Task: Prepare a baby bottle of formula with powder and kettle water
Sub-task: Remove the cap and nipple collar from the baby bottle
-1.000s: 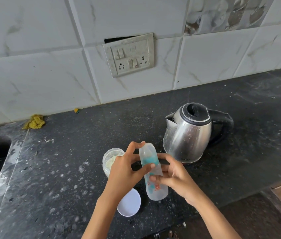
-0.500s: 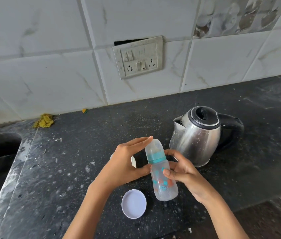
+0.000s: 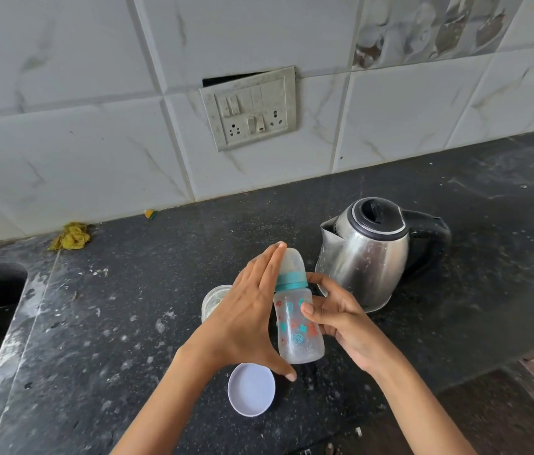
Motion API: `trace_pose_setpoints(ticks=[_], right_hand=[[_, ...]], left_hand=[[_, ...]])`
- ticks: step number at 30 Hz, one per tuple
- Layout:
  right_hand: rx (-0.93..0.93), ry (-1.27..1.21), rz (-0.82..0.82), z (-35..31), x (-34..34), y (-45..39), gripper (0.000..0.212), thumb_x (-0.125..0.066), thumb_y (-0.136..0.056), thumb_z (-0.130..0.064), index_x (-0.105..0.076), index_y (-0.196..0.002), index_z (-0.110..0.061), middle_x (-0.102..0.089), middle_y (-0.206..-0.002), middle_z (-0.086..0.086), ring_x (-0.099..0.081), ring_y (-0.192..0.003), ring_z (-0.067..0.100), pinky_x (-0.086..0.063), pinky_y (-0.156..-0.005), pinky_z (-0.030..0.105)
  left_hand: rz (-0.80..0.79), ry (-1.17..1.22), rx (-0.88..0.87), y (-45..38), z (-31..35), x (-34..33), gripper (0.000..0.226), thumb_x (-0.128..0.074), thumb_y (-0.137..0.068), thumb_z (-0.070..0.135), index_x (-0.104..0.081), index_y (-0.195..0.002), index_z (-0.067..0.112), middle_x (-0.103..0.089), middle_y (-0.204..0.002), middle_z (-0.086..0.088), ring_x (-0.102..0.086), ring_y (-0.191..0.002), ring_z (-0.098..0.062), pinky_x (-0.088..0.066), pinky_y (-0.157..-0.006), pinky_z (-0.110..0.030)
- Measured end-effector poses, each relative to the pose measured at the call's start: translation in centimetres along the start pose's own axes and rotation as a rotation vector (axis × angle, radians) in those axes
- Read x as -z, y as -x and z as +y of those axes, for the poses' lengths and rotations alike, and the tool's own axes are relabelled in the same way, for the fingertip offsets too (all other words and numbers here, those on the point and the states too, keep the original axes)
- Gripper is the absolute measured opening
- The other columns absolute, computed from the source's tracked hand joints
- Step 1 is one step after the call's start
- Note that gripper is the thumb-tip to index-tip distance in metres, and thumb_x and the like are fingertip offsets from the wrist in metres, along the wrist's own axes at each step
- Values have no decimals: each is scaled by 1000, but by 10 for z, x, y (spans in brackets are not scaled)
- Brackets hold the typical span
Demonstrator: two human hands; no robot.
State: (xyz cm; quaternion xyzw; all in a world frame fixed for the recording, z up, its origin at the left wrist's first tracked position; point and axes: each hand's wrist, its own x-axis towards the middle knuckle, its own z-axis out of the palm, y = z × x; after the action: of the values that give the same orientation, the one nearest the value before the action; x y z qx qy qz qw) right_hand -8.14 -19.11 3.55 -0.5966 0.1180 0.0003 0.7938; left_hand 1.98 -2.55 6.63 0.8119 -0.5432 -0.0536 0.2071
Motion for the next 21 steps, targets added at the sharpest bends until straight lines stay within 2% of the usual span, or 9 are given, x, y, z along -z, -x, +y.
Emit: trace_pose_setpoints(ticks=[3,6,8,10,12,15,16,18,21], right_hand=[[5,2,-3,3,3,-3,45,-68,-77,-14,-53,-119,-22,-75,-96,1,-70,-91,13,-55,-71,24],[-3,1,-4,5,6,-4,46,-69,-76,-15,-53,-118,-23,-76,-96,2,-70,-91,13,-56,-72,25],[-9,3,-9,7,7,-5,48,-71,-75,-16,-53,-119,-22,-76,-97,2,-71,-91,13,-56,-72,25],[-23,-19,-14,10,7,-5,59,-81,-69,-25,-53,-120,-21,-75,-97,3,-71,-92,15,-57,-73,28],[-42,-73,-19,13,7,-5,80,-91,-56,-39,-53,-124,-19,-73,-103,9,-70,-97,22,-58,-79,34],[-70,-168,-109,13,11,-6,86,-90,-59,-37,-50,-132,-12,-66,-116,20,-65,-106,39,-52,-92,50],[-79,-193,-155,11,11,-6,82,-89,-63,-34,-51,-131,-11,-66,-117,21,-65,-104,42,-53,-91,51],[-100,-218,-221,7,12,-7,72,-87,-66,-33,-57,-128,-13,-68,-114,18,-68,-100,39,-54,-86,45],[-147,-225,-278,6,12,-6,63,-86,-64,-42,-68,-118,-16,-71,-112,15,-69,-100,29,-55,-85,38]], left_hand=[[60,55,11,-1,-4,-2,154,-87,-36,59,6,-151,16,-5,-158,2,0,-146,-11,-7,-119,-23],[107,102,4,-1,-5,-8,149,-88,-37,55,-2,-151,14,-12,-156,0,-7,-146,-13,-18,-119,-28],[116,111,-14,0,-6,-12,148,-88,-38,54,-2,-151,15,-12,-156,1,-7,-146,-12,-19,-118,-27],[62,187,-28,-1,-9,-9,147,-91,-38,52,-5,-151,15,-13,-157,4,-7,-146,-10,-16,-118,-24],[10,502,-19,-4,-16,-5,132,-94,-46,40,-16,-150,15,-27,-155,2,-24,-144,-13,-23,-116,-26],[-1,1050,39,-5,-19,-3,79,-77,-79,14,-30,-143,13,-54,-132,-19,-55,-121,-32,-48,-98,-42],[9,1125,70,-6,-18,-4,66,-68,-86,8,-31,-141,14,-55,-126,-26,-57,-112,-36,-51,-89,-45],[33,1190,105,-9,-18,-11,57,-58,-90,2,-31,-139,15,-49,-124,-36,-54,-105,-40,-50,-79,-47],[20,1334,104,-13,-17,-19,56,-61,-90,7,-34,-139,17,-44,-124,-43,-44,-101,-46,-41,-79,-61]])
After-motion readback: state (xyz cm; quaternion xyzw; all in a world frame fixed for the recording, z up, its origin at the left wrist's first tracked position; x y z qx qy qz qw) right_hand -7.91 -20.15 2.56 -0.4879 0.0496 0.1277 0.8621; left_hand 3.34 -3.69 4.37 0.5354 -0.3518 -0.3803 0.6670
